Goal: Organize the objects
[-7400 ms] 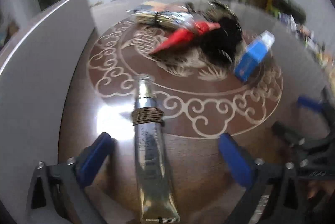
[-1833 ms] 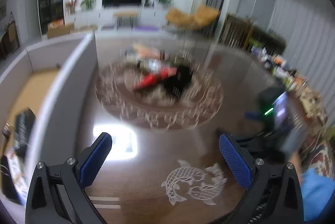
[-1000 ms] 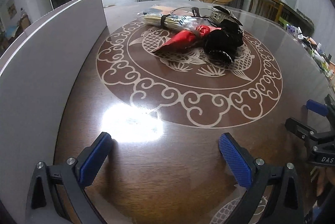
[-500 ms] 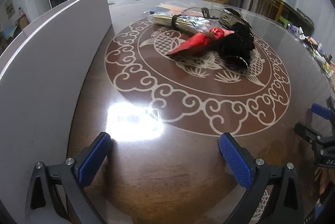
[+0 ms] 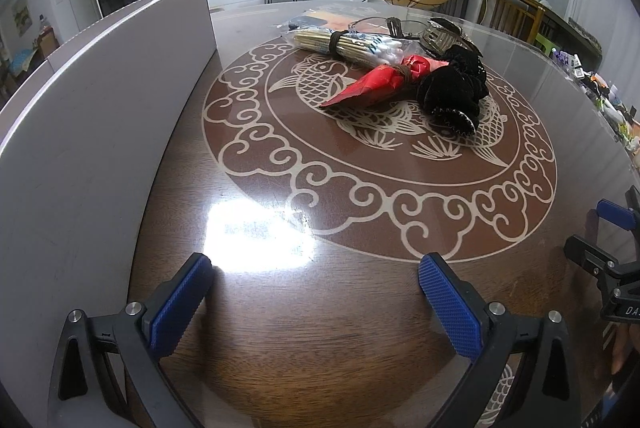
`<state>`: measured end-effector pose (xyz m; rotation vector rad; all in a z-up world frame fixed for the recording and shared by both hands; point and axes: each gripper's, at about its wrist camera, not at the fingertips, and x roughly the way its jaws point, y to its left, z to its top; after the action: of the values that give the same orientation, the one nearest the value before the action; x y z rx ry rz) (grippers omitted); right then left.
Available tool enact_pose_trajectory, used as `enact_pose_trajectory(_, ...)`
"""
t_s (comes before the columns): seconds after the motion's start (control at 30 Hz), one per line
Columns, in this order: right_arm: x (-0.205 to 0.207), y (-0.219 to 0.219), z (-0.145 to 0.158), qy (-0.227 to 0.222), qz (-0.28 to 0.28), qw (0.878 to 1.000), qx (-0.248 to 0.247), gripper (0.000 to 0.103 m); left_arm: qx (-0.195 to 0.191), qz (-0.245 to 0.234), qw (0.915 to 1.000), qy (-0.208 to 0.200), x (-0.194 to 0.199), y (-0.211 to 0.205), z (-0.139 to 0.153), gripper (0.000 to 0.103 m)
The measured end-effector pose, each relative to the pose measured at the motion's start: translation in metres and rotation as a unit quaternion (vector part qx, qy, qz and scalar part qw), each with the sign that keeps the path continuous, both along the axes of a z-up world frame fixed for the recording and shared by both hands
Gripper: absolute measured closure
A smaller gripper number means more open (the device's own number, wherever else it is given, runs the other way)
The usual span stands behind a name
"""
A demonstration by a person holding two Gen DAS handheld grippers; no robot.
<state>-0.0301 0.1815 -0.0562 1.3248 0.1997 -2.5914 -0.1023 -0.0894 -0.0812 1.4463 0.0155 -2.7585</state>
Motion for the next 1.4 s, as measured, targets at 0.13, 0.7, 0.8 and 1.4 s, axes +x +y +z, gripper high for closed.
enact_pose_trajectory(0.13, 0.001, -0.001, 0.001, 0.000, 0.000, 1.000, 0.000, 0.000, 0.000, 0.000, 1.0000, 0.000, 0.000, 0.000, 0.000, 0.000)
enact_pose_trajectory(0.7, -0.103, -0.101, 0.045, 0.010, 0.017, 0.998, -0.056, 0.000, 0.000, 0.000, 1.0000, 0.000, 0.000, 0.000, 0.000, 0.000)
enact_pose_trajectory(0.8, -0.125, -0.121, 0.033, -0.006, 0.016, 0.999, -0.034, 0.023, 0.000, 0.000, 1.0000, 0.000, 0.000, 0.000, -0.001, 0.000)
enact_pose_trajectory(1.4, -0.027, -0.001, 0.031, 0.030, 0.034, 0.999, -0.008, 0.019, 0.000, -0.001, 1.0000, 0.000, 0.000, 0.001, -0.001, 0.000)
